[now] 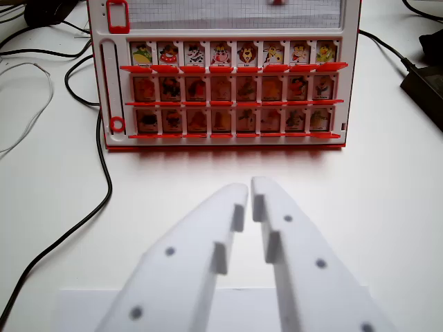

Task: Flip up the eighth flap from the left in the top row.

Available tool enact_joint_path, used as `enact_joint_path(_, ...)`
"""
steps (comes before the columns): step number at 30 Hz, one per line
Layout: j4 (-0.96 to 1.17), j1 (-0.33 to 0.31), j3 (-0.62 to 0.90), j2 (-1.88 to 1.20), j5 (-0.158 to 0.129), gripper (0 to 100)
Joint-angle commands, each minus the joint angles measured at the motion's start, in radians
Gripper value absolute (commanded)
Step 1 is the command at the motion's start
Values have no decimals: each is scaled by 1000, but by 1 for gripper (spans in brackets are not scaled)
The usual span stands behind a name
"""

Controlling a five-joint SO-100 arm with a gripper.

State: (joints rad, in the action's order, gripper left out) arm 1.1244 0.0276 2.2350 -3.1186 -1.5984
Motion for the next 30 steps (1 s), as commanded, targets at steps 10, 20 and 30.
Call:
enact_joint_path(10,-153,-150,-127,268,-3,0)
enact_joint_path(20,-268,-249,-218,540,20,0)
enact_joint_path(30,-457,-327,-250,851,2,0)
